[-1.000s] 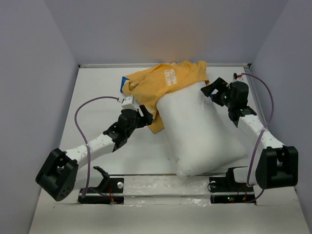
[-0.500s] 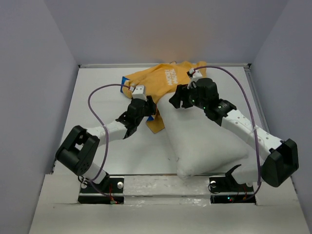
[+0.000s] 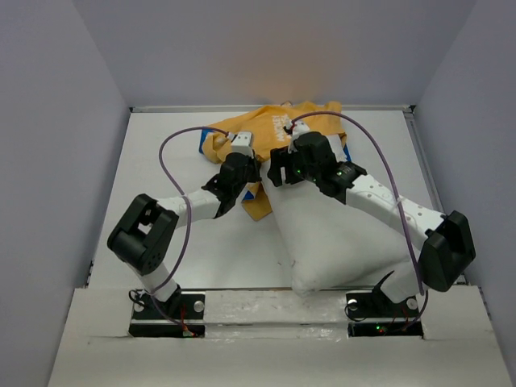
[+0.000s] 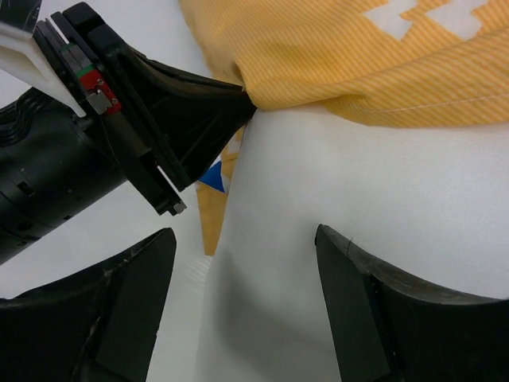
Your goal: Put the pillow into the pillowcase
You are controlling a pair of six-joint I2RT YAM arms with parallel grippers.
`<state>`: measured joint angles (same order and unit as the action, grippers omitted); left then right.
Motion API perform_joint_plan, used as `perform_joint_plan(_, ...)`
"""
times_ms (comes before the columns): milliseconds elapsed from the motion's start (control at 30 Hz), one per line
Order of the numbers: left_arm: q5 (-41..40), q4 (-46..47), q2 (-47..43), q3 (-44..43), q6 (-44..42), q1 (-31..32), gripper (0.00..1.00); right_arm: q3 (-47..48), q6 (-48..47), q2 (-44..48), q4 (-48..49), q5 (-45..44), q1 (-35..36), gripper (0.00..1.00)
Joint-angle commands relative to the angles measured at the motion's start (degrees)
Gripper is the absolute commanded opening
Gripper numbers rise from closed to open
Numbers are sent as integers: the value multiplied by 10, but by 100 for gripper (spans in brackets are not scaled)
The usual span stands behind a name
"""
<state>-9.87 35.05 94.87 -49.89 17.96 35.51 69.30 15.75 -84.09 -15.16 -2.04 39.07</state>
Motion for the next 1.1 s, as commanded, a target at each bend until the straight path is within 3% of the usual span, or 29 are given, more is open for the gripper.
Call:
perform_joint_plan(0,-19,28,-31,-10,-7,-3,3,58,-35,-32,-38,-85,22,79)
perform_joint_plan(233,4,28,-101,36,21,-3,0,119,-57,-127,-82,-171,28,94)
perform_joint_plan(400,49,27,-141,50,40,-3,0,131,-40,-179,-80,-171,28,96)
perform_joint_plan(467,67,27,-146,53,52,-4,0,140,-34,-198,-75,-192,28,88)
perform_joint_plan(600,148,41,-160,62,86,-3,0,162,-10,-230,-37,-221,28,44)
perform_joint_plan(633,161,44,-162,66,93,-3,0,164,-1,-231,-17,-224,22,13)
perform_joint_plan(667,174,48,-164,67,98,-4,0,160,22,-230,-2,-224,22,0)
perform_joint_plan(833,231,49,-180,77,118,-3,0,23,85,-109,222,-195,17,0)
perform_joint_plan(933,243,48,-189,87,126,-3,0,-83,96,4,421,-193,17,0)
perform_joint_plan(1067,262,43,-189,72,138,-3,0,-138,89,99,521,-191,17,0)
